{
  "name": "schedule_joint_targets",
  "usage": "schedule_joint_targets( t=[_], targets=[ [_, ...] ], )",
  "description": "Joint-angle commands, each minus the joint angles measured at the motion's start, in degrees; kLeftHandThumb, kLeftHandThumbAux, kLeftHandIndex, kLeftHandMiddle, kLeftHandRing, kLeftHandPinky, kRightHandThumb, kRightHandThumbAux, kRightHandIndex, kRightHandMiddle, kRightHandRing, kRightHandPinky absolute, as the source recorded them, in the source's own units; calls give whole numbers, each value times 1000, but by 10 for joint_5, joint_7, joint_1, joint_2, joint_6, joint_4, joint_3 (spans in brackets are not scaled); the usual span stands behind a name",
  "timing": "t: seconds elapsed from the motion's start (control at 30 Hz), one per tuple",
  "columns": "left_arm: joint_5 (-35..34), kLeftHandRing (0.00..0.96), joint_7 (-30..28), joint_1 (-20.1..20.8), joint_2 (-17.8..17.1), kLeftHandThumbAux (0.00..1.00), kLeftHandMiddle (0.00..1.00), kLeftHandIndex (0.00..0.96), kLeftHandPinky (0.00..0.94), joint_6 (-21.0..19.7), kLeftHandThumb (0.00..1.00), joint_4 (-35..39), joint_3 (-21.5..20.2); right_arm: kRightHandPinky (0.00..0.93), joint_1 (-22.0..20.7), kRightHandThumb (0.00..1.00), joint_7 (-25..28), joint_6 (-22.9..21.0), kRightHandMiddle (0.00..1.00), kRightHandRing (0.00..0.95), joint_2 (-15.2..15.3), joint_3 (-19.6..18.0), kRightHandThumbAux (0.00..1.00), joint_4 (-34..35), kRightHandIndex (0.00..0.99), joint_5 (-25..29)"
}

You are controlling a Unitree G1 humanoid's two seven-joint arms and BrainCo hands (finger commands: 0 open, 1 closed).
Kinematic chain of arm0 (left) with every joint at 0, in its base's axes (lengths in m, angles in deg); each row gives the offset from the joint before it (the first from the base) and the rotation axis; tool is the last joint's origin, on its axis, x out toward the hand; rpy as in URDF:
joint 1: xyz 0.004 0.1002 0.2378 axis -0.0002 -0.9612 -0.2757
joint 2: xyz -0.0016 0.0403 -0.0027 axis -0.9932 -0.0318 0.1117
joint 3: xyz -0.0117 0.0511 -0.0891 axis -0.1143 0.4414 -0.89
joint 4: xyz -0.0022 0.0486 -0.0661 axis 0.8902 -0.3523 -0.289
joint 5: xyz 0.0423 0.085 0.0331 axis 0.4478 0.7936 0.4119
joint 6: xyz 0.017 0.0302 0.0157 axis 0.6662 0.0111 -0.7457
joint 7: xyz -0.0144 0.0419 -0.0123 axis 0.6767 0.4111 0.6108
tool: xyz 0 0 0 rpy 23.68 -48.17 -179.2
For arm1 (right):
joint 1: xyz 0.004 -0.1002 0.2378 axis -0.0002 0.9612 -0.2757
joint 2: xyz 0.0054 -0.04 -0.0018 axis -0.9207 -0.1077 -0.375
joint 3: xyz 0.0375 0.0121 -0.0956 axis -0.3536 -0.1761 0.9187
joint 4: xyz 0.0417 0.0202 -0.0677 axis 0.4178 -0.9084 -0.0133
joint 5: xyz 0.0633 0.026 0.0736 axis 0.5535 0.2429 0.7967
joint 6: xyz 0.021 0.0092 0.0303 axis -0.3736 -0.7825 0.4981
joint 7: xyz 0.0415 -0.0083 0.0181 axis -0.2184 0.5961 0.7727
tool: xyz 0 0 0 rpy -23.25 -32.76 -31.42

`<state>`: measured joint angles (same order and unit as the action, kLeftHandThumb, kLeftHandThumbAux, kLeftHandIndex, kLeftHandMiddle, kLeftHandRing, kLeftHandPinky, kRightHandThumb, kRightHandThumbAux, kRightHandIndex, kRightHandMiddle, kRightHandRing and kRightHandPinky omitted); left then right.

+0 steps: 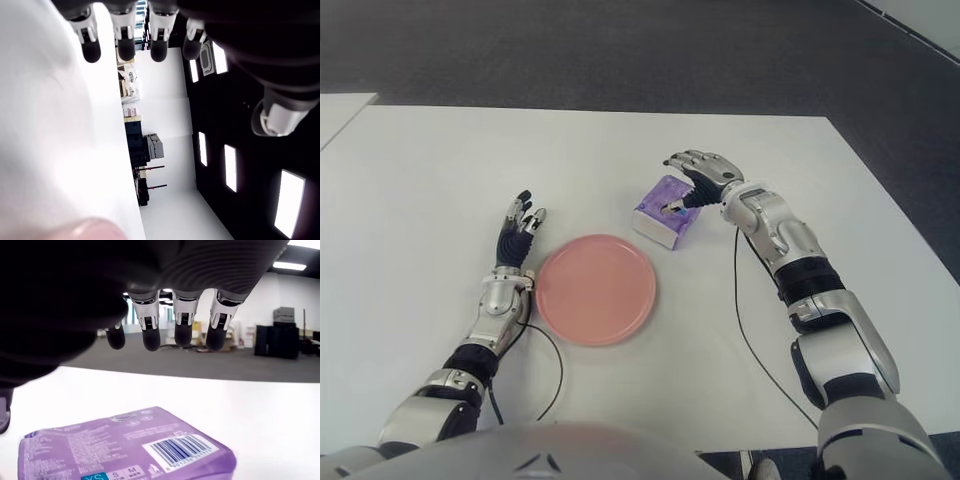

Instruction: Put the tissue paper into the plate.

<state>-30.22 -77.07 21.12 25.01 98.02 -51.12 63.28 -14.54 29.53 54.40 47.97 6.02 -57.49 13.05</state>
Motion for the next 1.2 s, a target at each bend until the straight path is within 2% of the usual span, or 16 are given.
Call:
schedule_joint_targets(
  t=[0.03, 0.2, 0.67, 1.13, 1.2],
  targets=[
    [-1, 0, -5, -21, 1, 440, 0, 0, 0, -20, 0, -9, -1, 0, 17, 19, 25, -25, 0, 0, 4, -6, 411, 22, 0, 0],
    [3, 0, 0, -24, 0, 439, 0, 0, 0, -27, 0, -4, 1, 0, 24, 28, 47, -39, 0, 0, 8, -10, 421, 43, 0, 2],
    [7, 0, 4, -30, 1, 436, 0, 0, 0, -31, 0, 6, 3, 0, 37, 52, 107, -3, 0, 0, 25, 0, 421, 84, 0, 5],
    [11, 0, 3, -31, 1, 448, 0, 0, 0, -27, 0, 6, 4, 0, 54, 13, 125, 13, 0, 0, 24, -2, 402, 105, 0, 5],
    [10, 0, 3, -32, 1, 450, 0, 0, 0, -26, 0, 7, 4, 0, 48, 8, 92, 18, 0, 0, 6, 14, 399, 52, 0, -13]
  ],
)
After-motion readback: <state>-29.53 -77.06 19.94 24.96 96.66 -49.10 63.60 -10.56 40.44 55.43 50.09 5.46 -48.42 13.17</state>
